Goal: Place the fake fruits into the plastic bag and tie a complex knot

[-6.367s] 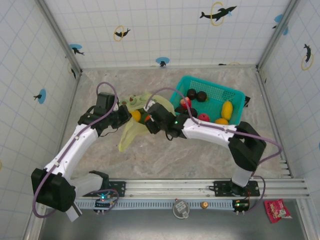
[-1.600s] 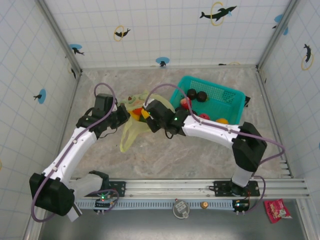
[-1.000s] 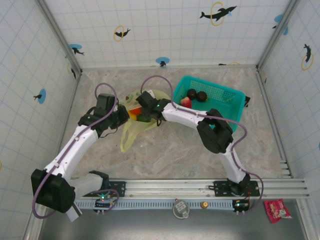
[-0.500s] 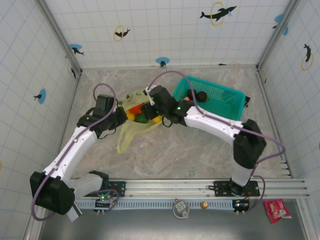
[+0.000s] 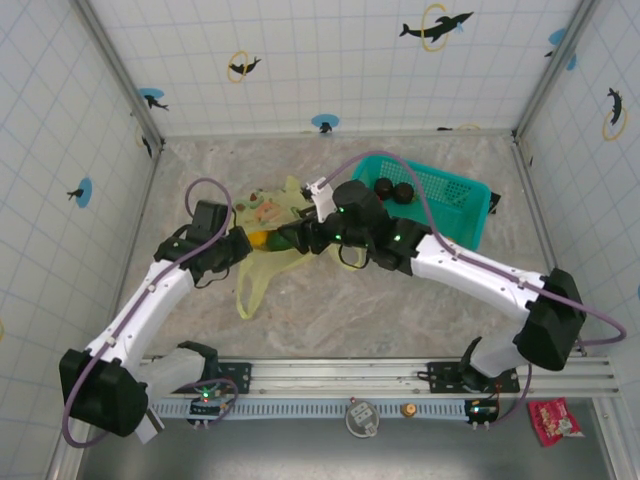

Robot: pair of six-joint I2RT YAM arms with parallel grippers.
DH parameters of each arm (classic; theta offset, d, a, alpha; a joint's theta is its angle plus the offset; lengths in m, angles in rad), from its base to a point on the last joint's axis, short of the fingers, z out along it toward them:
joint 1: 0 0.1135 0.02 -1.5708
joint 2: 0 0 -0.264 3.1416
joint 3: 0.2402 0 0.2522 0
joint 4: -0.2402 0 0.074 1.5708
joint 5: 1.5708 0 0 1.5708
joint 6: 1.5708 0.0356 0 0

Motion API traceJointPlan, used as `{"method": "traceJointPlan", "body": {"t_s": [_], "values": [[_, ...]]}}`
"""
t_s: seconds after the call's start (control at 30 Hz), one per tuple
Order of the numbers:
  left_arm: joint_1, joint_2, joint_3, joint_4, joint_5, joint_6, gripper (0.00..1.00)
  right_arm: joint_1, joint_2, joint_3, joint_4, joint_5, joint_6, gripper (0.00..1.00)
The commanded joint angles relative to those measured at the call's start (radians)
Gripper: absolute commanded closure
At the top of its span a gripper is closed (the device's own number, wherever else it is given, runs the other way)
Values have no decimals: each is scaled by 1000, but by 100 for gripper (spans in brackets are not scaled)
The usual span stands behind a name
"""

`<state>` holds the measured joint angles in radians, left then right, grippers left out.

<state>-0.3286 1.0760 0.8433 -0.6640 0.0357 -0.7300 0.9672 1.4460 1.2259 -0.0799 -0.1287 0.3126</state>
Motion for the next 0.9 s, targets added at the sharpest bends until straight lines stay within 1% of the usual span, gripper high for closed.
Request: {"method": "traceJointPlan", "body": {"t_s": [0.0, 0.1, 0.2, 0.27, 0.4, 0.47, 0.53, 0.63, 0.7, 0.77, 0.87], "values": [[-3, -24, -32, -63, -28, 17, 100, -12, -74, -25, 52, 2, 7, 28], [-3, -32, -39, -88, -46, 19, 100, -36, -118, -48, 43, 41, 6, 28], [-3, -30, -49, -87, -35, 16, 100, -85, -156, -76, 18, 116, 26, 29], [-3, -24, -52, -83, -28, 11, 100, -133, -167, -85, -24, 180, 58, 29], [-3, -19, -38, -72, -23, 9, 100, -268, -179, -107, -129, 280, 90, 31], [-2, -12, -32, -63, -13, 6, 100, -340, -169, -110, -179, 287, 102, 31], [-3, -7, -32, -36, 19, 1, 100, -412, -145, -105, -228, 292, 109, 31], [-3, 8, -28, -4, 61, -4, 100, -474, -102, -103, -264, 311, 82, 31], [-2, 17, -19, 6, 72, -4, 100, -518, -59, -98, -280, 281, 81, 33], [-3, 26, -9, 10, 79, -3, 100, -548, -14, -94, -283, 258, 82, 36], [-3, 34, 3, 9, 76, 3, 100, -558, 70, -59, -285, 223, 74, 37]]}}
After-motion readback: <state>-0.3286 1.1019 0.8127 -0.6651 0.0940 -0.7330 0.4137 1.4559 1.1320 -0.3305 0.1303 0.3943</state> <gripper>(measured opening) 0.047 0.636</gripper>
